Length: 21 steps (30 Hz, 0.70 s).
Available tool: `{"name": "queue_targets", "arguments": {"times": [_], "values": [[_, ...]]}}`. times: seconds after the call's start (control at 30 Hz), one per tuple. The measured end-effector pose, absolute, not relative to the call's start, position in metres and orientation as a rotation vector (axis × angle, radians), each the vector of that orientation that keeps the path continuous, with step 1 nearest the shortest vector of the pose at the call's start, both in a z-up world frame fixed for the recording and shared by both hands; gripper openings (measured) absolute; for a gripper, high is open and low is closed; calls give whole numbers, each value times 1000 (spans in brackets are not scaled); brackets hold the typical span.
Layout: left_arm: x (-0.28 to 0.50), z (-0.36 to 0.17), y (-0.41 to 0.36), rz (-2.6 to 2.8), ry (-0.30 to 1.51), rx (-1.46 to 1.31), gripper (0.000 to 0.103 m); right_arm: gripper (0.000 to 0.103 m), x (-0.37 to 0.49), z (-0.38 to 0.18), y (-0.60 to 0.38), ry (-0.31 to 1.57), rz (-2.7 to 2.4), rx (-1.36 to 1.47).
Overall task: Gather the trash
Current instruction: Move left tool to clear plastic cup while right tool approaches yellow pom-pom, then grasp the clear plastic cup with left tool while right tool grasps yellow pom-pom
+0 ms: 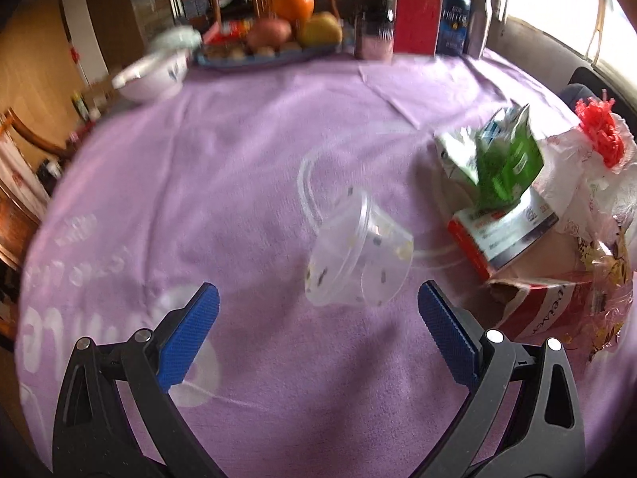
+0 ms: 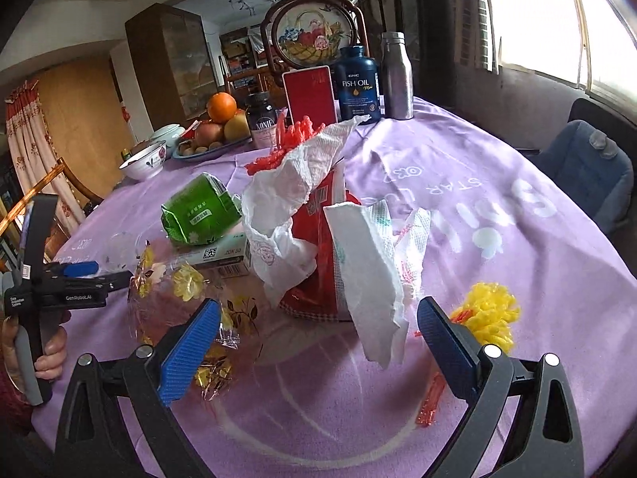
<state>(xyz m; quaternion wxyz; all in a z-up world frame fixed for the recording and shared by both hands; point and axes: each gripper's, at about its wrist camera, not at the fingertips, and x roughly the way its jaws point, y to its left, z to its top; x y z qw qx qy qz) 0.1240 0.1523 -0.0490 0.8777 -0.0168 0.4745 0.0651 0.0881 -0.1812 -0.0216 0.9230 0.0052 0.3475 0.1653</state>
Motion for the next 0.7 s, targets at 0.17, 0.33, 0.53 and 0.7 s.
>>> {"name": "queue_targets", "arguments": {"times": [0.17, 0.33, 0.53, 0.7], "values": [[125, -53, 150, 133, 1011, -42, 96, 97, 87, -21, -182, 710, 321, 10], [126, -53, 150, 133, 1005, -47, 98, 97, 85, -20, -185, 692, 307, 13], [129, -53, 154, 117, 1006, -45, 97, 97, 89, -22, -182, 715, 320, 5], [127, -34, 158, 168, 884, -15, 97, 97, 88, -22, -183, 713, 328, 7]]}}
